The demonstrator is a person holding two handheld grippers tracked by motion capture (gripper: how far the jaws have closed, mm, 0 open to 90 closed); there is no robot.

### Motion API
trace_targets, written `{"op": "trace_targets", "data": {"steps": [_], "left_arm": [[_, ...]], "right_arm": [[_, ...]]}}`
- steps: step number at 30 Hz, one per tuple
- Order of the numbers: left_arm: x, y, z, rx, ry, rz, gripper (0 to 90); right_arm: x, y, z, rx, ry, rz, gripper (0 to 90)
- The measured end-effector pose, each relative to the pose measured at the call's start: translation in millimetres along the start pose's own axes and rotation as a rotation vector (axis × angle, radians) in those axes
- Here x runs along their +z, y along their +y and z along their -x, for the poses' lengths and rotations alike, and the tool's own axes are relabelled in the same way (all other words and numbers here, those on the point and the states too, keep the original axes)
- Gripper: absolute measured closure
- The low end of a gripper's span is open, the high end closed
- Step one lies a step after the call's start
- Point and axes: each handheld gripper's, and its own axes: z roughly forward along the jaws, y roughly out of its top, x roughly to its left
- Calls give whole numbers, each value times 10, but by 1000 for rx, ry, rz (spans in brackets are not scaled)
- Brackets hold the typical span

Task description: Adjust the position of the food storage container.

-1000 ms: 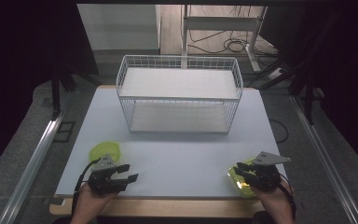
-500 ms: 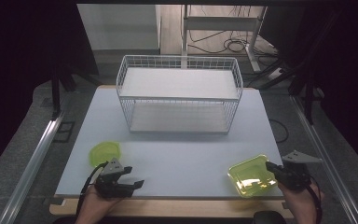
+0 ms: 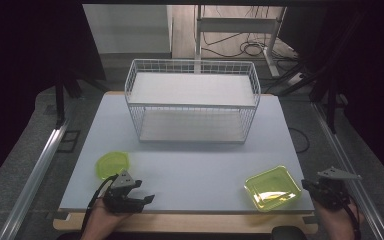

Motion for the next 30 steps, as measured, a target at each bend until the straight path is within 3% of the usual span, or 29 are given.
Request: {"op": "trace_targets", "data": {"steps": [4,6,9,14,15,20,26,30], "left_arm": [[8,0,6,6,0,-9,284],[11,0,10,8,1,-10,284],[14,1,12,11,0,-13,284],[10,6,21,15,0,-12,285],[10,7,25,15,-1,-12,289],[3,15,38,23,-9,-14,342],[18,30,70,39,-21,-19,449],[50,53,123,40,-62,-25,611]], "right_arm": [[31,-7,-6,22,34,-45,896],[32,12,-37,12,23,-68,896],[32,36,-85,15,54,-75,896],[80,96,-230,-26,111,-100,896],[114,131,-335,-46,148,-110,895],[173,196,-548,-81,223,-123,895],[267,255,-761,-128,291,-125,895],[315,280,-860,-141,336,-126,895]]}}
